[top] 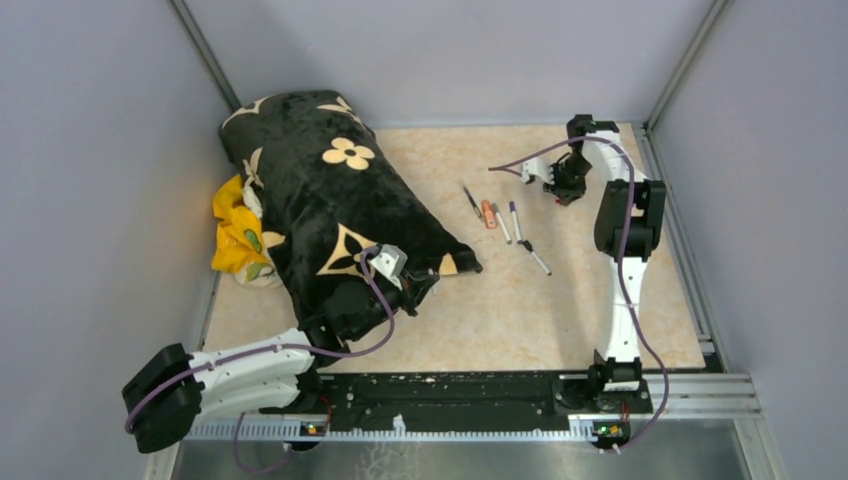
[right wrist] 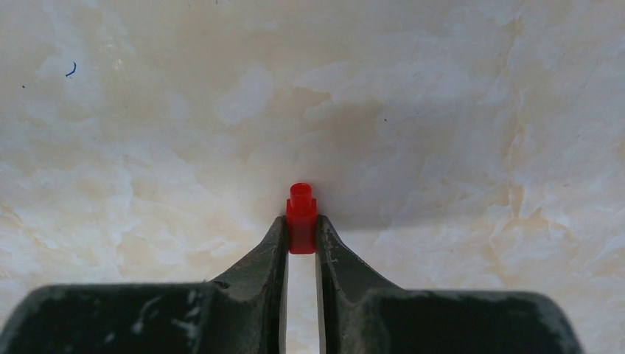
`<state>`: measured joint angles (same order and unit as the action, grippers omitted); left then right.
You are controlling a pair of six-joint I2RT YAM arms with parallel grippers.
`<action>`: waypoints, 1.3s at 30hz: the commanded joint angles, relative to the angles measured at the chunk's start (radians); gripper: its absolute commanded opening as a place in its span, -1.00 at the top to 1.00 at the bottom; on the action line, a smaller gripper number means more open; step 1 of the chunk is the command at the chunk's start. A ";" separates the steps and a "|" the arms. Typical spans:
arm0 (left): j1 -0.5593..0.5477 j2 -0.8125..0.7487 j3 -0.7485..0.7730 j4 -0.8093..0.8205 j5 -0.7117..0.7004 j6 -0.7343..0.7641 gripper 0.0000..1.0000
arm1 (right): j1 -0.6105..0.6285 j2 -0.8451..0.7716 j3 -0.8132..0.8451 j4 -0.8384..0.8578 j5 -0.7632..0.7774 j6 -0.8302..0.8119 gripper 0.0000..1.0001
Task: Insert the pens into the pen caps
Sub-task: Pick up the pen cap from the center of the board, then place the pen cap at the center of the board.
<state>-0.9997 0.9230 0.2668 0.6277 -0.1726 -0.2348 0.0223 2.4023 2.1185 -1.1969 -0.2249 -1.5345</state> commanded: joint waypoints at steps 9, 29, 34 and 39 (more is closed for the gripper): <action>0.001 -0.076 -0.018 0.014 0.007 -0.026 1.00 | 0.023 -0.271 -0.224 0.130 -0.169 0.147 1.00; 0.001 -0.436 -0.098 -0.107 0.057 -0.127 1.00 | 0.462 -1.068 -1.320 0.797 -0.457 1.145 1.00; 0.001 -0.497 -0.142 -0.109 0.040 -0.163 1.00 | 0.496 -0.992 -1.356 0.817 -0.248 1.217 1.00; 0.001 -0.480 -0.154 -0.074 0.032 -0.176 1.00 | 0.520 -0.938 -1.331 0.819 -0.172 1.249 0.78</action>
<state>-0.9993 0.4366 0.1249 0.5430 -0.1249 -0.3874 0.5041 1.4387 0.7486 -0.4404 -0.4862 -0.3595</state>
